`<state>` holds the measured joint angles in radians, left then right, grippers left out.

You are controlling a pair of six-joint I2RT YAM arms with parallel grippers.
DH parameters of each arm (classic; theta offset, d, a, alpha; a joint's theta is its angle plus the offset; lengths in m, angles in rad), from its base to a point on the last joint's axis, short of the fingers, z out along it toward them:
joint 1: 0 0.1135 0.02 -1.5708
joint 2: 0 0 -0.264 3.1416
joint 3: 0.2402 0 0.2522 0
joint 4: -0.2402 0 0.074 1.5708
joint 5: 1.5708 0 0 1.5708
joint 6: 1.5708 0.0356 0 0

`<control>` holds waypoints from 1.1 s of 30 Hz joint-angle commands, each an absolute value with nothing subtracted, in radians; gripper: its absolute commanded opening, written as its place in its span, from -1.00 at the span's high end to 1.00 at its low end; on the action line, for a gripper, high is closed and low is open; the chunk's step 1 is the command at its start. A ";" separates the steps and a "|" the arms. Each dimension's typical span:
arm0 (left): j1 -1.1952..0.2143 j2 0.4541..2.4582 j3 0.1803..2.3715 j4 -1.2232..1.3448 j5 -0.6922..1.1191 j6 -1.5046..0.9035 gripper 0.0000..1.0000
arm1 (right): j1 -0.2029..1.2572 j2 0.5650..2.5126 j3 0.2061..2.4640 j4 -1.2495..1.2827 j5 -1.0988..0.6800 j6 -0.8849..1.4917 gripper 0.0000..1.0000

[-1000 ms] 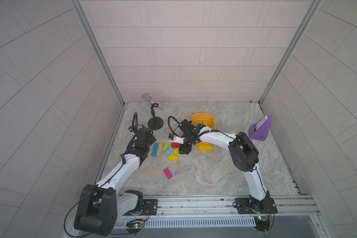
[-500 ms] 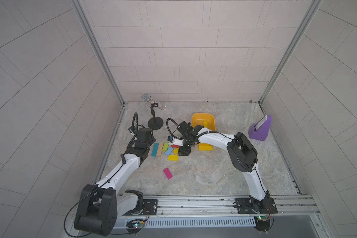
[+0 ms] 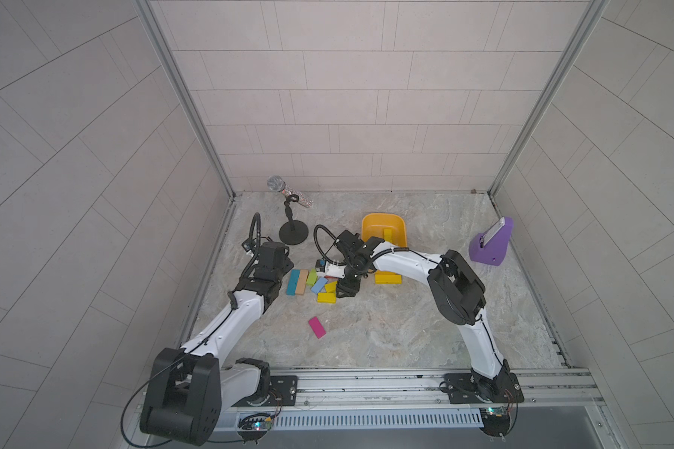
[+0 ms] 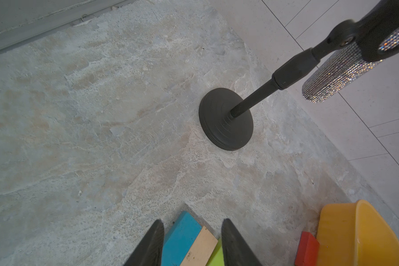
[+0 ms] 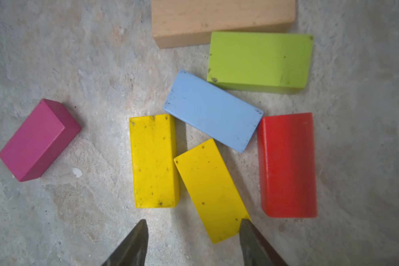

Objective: Pick out the yellow building blocks
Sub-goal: Pick up the building block from the center of the board.

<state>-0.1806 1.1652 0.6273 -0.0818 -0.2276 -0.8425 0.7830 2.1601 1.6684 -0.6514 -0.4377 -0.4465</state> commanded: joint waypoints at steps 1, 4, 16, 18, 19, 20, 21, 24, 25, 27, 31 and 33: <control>-0.173 1.149 0.632 -0.104 -0.255 -0.867 0.09 | 0.799 2.134 1.691 -0.710 -0.427 -0.474 -0.27; -0.173 1.153 0.634 -0.101 -0.257 -0.871 0.09 | 0.802 2.128 1.708 -0.704 -0.381 -0.493 -0.23; -0.173 1.152 0.636 -0.115 -0.277 -0.870 0.09 | 0.804 2.195 1.749 -0.656 -0.310 -0.508 0.06; -0.173 1.152 0.637 -0.115 -0.276 -0.871 0.09 | 0.805 2.204 1.753 -0.665 -0.327 -0.509 0.06; -0.172 1.152 0.636 -0.115 -0.275 -0.871 0.09 | 0.805 2.206 1.753 -0.670 -0.336 -0.509 0.06; -0.173 1.152 0.637 -0.115 -0.275 -0.872 0.09 | 0.805 2.209 1.753 -0.675 -0.344 -0.511 0.06; -0.173 1.152 0.637 -0.115 -0.275 -0.871 0.09 | 0.805 2.210 1.751 -0.676 -0.348 -0.511 0.06; -0.173 1.153 0.637 -0.115 -0.275 -0.873 0.09 | 0.806 2.219 1.752 -0.679 -0.351 -0.509 0.05; -0.172 1.153 0.637 -0.115 -0.273 -0.874 0.10 | 0.807 2.221 1.750 -0.678 -0.349 -0.508 0.05; -0.172 1.155 0.636 -0.115 -0.274 -0.877 0.10 | 0.808 2.225 1.746 -0.677 -0.338 -0.509 0.04; -0.172 1.157 0.638 -0.118 -0.274 -0.876 0.10 | 0.814 2.232 1.744 -0.673 -0.325 -0.508 0.05; -0.172 1.156 0.638 -0.119 -0.277 -0.876 0.10 | 0.818 2.233 1.744 -0.676 -0.334 -0.508 0.04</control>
<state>-0.1806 1.1652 0.6277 -0.1051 -0.2497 -0.8608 0.8066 2.2200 1.7409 -0.6559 -0.3279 -0.4896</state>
